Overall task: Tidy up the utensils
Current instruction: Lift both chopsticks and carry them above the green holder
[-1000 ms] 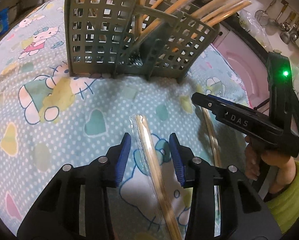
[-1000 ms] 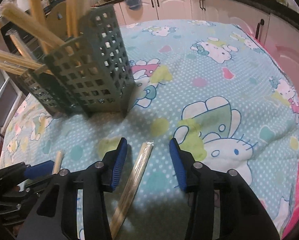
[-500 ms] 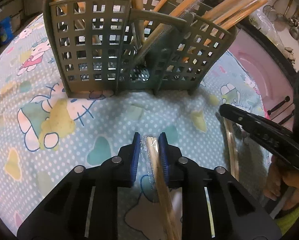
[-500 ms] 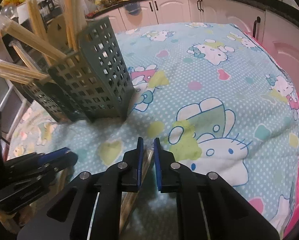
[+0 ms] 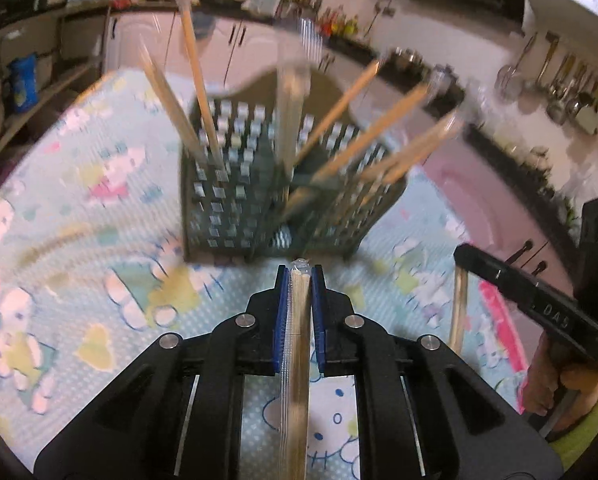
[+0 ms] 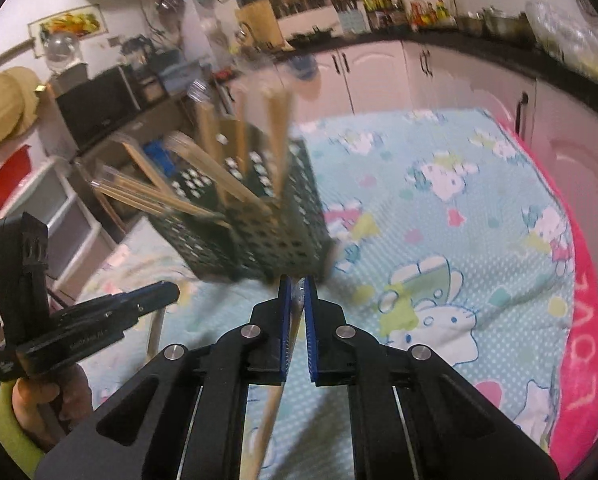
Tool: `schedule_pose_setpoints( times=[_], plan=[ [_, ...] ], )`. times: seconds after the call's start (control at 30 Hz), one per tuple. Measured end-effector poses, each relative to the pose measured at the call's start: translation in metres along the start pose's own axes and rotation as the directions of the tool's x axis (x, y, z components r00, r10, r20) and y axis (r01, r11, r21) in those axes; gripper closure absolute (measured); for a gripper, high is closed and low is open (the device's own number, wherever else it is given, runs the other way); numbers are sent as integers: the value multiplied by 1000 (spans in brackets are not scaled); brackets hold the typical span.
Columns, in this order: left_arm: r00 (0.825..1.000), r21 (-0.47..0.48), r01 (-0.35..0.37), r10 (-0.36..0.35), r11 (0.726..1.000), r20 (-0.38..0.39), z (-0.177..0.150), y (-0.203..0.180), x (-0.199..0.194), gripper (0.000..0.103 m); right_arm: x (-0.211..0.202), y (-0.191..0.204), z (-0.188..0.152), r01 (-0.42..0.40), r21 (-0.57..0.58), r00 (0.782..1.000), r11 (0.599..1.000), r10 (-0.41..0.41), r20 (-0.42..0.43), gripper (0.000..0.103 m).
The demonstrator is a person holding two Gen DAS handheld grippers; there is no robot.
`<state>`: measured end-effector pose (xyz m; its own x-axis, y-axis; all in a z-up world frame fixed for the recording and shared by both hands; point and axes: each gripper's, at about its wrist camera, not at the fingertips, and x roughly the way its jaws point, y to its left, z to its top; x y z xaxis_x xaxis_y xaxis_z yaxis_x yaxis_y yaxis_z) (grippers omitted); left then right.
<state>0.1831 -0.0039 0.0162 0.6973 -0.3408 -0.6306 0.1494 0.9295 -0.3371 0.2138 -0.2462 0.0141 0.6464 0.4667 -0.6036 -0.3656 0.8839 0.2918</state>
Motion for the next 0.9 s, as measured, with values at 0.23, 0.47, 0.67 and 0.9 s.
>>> schedule_pose_setpoints(
  times=[0.23, 0.47, 0.67, 0.9],
  plan=[
    [992, 3, 17, -17, 1000, 124, 22, -4, -48, 101, -35, 32, 14, -34, -57, 995, 998, 39, 87, 97],
    [980, 28, 33, -38, 999, 195, 40, -10, -74, 101, -61, 57, 32, -56, -100, 984, 993, 72, 165, 97],
    [963, 58, 42, -56, 997, 264, 63, -16, -100, 101, -80, 75, 54, -54, -129, 967, 990, 84, 241, 97],
    [938, 75, 35, -59, 997, 343, 93, -21, -119, 101, -90, 88, 81, -44, -152, 947, 987, 90, 308, 97]
  ],
)
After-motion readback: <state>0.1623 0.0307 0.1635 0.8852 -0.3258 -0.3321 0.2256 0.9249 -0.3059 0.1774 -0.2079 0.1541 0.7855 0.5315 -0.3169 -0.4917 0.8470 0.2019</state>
